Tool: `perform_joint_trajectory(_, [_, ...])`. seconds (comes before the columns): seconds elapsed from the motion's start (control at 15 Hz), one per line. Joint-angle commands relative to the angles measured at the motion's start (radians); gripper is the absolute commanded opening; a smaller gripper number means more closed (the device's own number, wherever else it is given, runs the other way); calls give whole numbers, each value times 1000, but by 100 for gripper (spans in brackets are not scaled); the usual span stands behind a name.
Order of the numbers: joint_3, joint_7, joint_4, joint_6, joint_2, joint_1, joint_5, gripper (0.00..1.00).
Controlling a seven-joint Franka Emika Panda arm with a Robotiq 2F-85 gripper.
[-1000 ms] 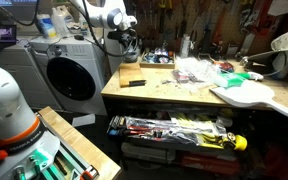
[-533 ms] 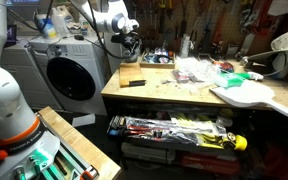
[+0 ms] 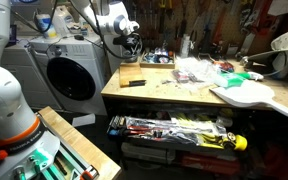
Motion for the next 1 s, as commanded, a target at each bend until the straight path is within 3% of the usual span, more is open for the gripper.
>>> perform_joint_trajectory(0.0, [-23,18,17,7,26,24,-41,30])
perform_joint_trajectory(0.27, [-28,22,19,6,36,31,-48,22])
perform_joint_trajectory(0.33, [-31,25,21,5,38,33,-52,9])
perform_joint_trajectory(0.47, [-31,21,24,-2,37,31,-51,0])
perform_joint_trajectory(0.93, [-46,25,49,-17,21,32,-60,1])
